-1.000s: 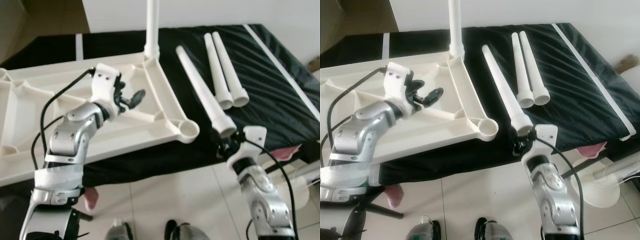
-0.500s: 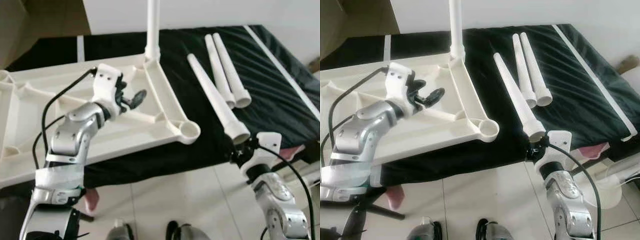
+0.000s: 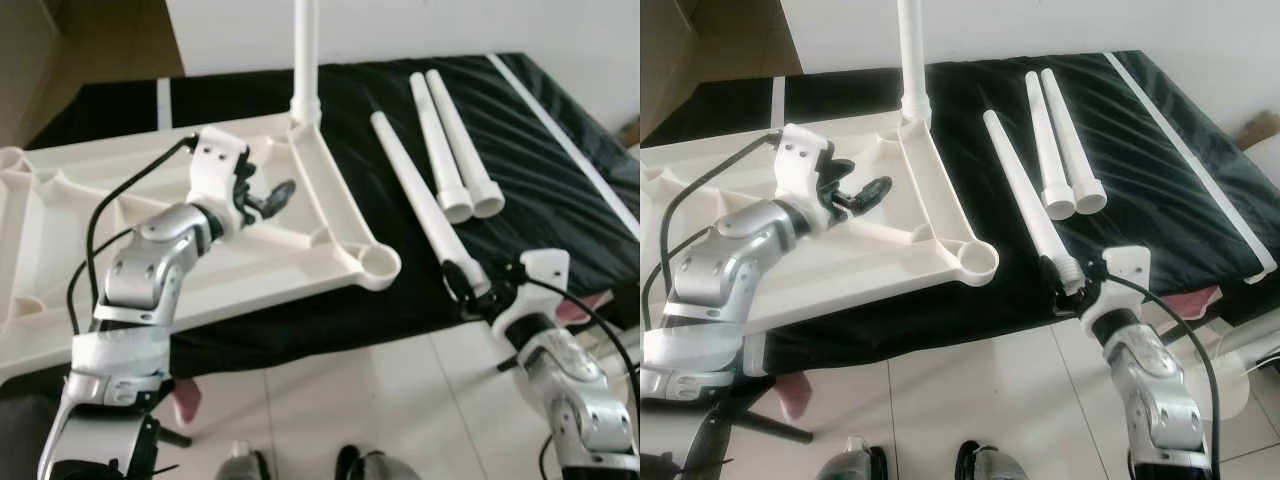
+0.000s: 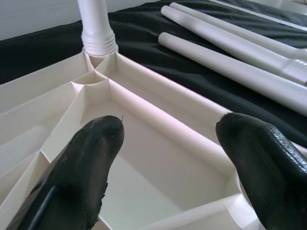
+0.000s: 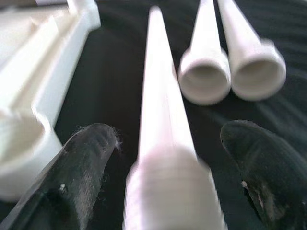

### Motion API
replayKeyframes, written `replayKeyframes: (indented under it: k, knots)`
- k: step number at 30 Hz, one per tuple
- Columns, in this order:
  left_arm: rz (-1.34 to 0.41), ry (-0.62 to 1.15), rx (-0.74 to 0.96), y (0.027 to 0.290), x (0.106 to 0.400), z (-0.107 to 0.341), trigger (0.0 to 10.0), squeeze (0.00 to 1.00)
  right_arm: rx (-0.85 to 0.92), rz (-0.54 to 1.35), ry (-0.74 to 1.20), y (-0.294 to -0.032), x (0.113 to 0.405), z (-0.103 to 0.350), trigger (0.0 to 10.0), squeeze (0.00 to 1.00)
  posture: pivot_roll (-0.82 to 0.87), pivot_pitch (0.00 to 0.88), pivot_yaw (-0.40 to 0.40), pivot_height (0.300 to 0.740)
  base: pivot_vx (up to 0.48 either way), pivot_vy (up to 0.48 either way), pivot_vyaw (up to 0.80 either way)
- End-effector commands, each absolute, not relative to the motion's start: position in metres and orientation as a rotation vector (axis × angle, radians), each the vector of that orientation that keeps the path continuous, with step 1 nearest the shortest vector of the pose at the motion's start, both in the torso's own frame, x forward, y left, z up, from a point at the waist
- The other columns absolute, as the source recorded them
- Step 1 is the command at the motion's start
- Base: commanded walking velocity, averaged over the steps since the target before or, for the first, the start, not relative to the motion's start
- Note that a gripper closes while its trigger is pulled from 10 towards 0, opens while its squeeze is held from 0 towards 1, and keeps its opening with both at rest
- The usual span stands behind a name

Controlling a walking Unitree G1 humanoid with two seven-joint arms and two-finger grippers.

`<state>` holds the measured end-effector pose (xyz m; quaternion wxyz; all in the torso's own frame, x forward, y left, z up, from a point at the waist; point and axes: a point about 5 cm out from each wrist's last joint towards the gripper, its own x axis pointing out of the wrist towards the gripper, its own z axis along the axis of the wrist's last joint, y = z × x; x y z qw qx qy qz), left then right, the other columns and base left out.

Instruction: Building children table

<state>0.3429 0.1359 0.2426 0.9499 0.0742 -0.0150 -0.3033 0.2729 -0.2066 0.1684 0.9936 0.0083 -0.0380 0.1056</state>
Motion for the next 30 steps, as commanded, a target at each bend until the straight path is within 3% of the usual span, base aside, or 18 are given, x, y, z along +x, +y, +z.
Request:
replayKeyframes:
  k: [1,2,3,4,14,22,30]
  knots:
    - [-0.668,-0.023,0.173,0.131,0.341,0.242,10.0,0.00,0.020,0.207,-0.064,-0.209,0.277,0.171,10.0,1.00,0.04,0.139,-0.030,0.740,0.000,0.000,0.00]
    - [-0.676,-0.022,0.178,0.130,0.340,0.241,10.0,0.00,0.018,0.207,-0.062,-0.208,0.282,0.175,10.0,0.95,0.04,0.139,-0.030,0.740,0.000,0.000,0.00]
    - [-0.681,-0.021,0.180,0.129,0.339,0.240,10.0,0.00,0.028,0.213,-0.060,-0.207,0.286,0.179,10.0,0.26,0.04,0.138,-0.031,0.740,0.000,0.000,0.00]
    - [-0.687,-0.019,0.179,0.127,0.338,0.239,10.0,0.00,0.058,0.240,-0.061,-0.204,0.291,0.184,10.0,0.00,0.03,0.140,-0.030,0.740,0.000,0.000,0.00]
    - [-0.716,-0.009,0.182,0.113,0.334,0.232,10.0,0.00,0.085,0.201,-0.019,-0.197,0.319,0.203,10.0,0.00,0.03,0.139,-0.044,0.740,0.000,0.000,0.00]
    - [-0.718,0.012,0.181,0.108,0.331,0.224,10.0,0.00,0.135,0.069,0.302,-0.208,0.344,0.194,10.0,0.00,0.03,0.139,-0.051,0.740,0.000,0.000,0.00]
    - [-0.725,0.010,0.187,0.104,0.329,0.224,10.0,0.00,0.195,0.061,0.365,-0.204,0.358,0.195,10.0,0.00,0.03,0.147,-0.050,0.740,0.000,0.000,0.00]
